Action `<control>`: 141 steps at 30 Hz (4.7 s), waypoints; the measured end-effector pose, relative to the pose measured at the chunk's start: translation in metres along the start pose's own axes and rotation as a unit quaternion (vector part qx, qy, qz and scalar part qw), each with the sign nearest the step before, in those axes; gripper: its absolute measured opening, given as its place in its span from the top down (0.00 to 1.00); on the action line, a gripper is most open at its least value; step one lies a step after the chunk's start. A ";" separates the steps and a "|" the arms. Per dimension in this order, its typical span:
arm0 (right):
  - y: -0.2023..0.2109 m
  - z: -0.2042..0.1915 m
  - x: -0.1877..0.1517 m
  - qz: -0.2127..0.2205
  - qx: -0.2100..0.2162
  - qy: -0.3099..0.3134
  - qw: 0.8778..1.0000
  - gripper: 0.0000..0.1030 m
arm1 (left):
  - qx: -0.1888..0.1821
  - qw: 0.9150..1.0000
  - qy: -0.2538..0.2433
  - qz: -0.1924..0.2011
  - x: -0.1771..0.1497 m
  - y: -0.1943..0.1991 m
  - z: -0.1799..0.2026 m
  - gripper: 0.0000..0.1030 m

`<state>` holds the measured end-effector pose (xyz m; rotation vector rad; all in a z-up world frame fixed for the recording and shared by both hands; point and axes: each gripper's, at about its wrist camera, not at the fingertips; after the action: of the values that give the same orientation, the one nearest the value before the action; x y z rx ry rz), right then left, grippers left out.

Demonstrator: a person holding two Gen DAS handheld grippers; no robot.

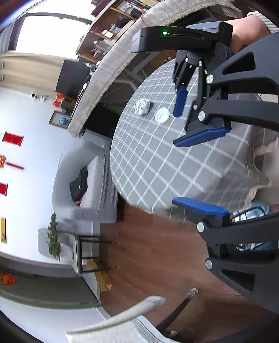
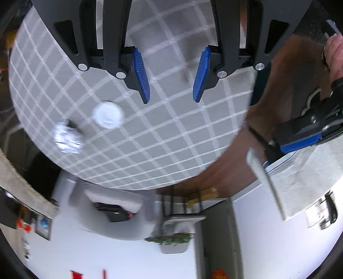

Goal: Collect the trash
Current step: 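Move both open tools from the bin over the table toward the lid and foil, then grasp the clear cup lid with the left tool while the right tool grasps the crumpled foil ball, then carry the lid and foil ball to the teal bin and release them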

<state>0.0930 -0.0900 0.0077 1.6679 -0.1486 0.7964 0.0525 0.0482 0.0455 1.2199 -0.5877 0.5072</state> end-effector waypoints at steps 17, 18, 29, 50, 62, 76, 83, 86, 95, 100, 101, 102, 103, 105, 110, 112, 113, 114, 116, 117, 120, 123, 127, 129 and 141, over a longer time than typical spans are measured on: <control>0.027 0.116 -0.035 0.017 -0.074 -0.080 0.994 0.34 | -0.025 0.997 -0.052 -0.042 0.008 -0.064 0.078 0.29; 0.027 0.120 -0.034 0.015 -0.076 -0.078 0.994 0.33 | -0.029 0.997 -0.053 -0.044 0.010 -0.069 0.082 0.29; 0.012 0.163 -0.021 -0.016 -0.066 -0.082 0.994 0.27 | -0.023 0.991 -0.087 -0.099 0.031 -0.126 0.112 0.24; -0.027 0.176 0.039 -0.032 -0.007 -0.062 0.998 0.27 | -0.002 0.980 -0.138 -0.144 0.057 -0.194 0.122 0.49; -0.062 0.173 0.056 -0.064 -0.018 -0.052 0.996 0.38 | -0.011 0.977 -0.154 -0.147 0.065 -0.201 0.121 0.59; -0.062 0.153 0.071 -0.045 -0.009 -0.048 0.998 0.51 | -0.013 0.979 -0.149 -0.139 0.061 -0.186 0.103 0.60; -0.060 0.125 0.073 -0.037 0.004 -0.035 0.999 0.51 | -0.010 0.983 -0.125 -0.132 0.059 -0.164 0.080 0.60; -0.057 0.113 0.071 -0.034 0.010 -0.032 0.999 0.51 | -0.008 0.984 -0.117 -0.131 0.056 -0.155 0.072 0.59; -0.048 0.069 0.053 -0.027 0.029 -0.023 0.999 0.51 | 0.017 0.987 -0.096 -0.127 0.033 -0.121 0.045 0.59; -0.042 0.037 0.042 -0.022 0.044 -0.013 0.999 0.51 | 0.040 0.988 -0.085 -0.126 0.012 -0.100 0.027 0.59; -0.041 0.031 0.040 -0.022 0.046 -0.011 0.999 0.51 | 0.048 0.988 -0.079 -0.126 0.007 -0.094 0.021 0.59; -0.039 0.024 0.038 -0.020 0.049 -0.009 0.999 0.51 | 0.051 0.988 -0.074 -0.124 0.004 -0.090 0.017 0.59; -0.037 0.017 0.035 -0.018 0.052 -0.006 0.998 0.51 | 0.056 0.989 -0.067 -0.120 0.001 -0.085 0.011 0.59; -0.033 0.000 0.030 -0.017 0.058 0.005 0.998 0.51 | 0.069 0.990 -0.057 -0.113 -0.007 -0.072 0.001 0.59; -0.029 -0.034 0.022 -0.016 0.071 0.025 0.997 0.51 | 0.089 0.991 -0.031 -0.098 -0.023 -0.042 -0.025 0.59; -0.030 -0.048 0.018 -0.017 0.076 0.034 0.996 0.51 | 0.095 0.991 -0.016 -0.094 -0.030 -0.031 -0.039 0.59; -0.030 -0.054 0.018 -0.018 0.079 0.039 0.996 0.51 | 0.097 0.991 -0.008 -0.093 -0.033 -0.026 -0.045 0.59; -0.031 -0.062 0.018 -0.020 0.081 0.046 0.995 0.51 | 0.098 0.991 -0.002 -0.091 -0.034 -0.025 -0.050 0.59; -0.032 -0.073 0.019 -0.019 0.086 0.053 0.995 0.51 | 0.109 0.990 0.009 -0.093 -0.038 -0.021 -0.066 0.59; -0.032 -0.078 0.020 -0.019 0.089 0.057 0.994 0.51 | 0.113 0.989 0.015 -0.094 -0.039 -0.021 -0.070 0.59; -0.036 -0.095 0.026 -0.019 0.098 0.068 0.993 0.51 | 0.119 0.988 0.031 -0.096 -0.041 -0.019 -0.090 0.59; -0.042 -0.109 0.031 -0.021 0.109 0.071 0.991 0.51 | 0.118 0.987 0.048 -0.096 -0.044 -0.019 -0.108 0.59; -0.047 -0.130 0.035 -0.025 0.121 0.084 0.989 0.51 | 0.133 0.983 0.058 -0.112 -0.055 -0.029 -0.130 0.59; -0.051 -0.141 0.036 -0.029 0.124 0.091 0.988 0.51 | 0.137 0.980 0.066 -0.126 -0.061 -0.037 -0.141 0.59; -0.099 -0.188 0.034 -0.093 0.121 0.116 0.982 0.51 | 0.137 0.970 0.104 -0.173 -0.091 -0.055 -0.192 0.59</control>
<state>0.0906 0.1185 -0.0460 1.7694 0.2732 0.8849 0.0476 0.2137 -0.0982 1.4735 -0.1197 0.4213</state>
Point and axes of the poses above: each gripper's, at about its wrist camera, not at the fingertips, and y roughly against the way its jaws point, z to its right, x to its top, and after that the axes turned 9 degrees about -z, right-handed
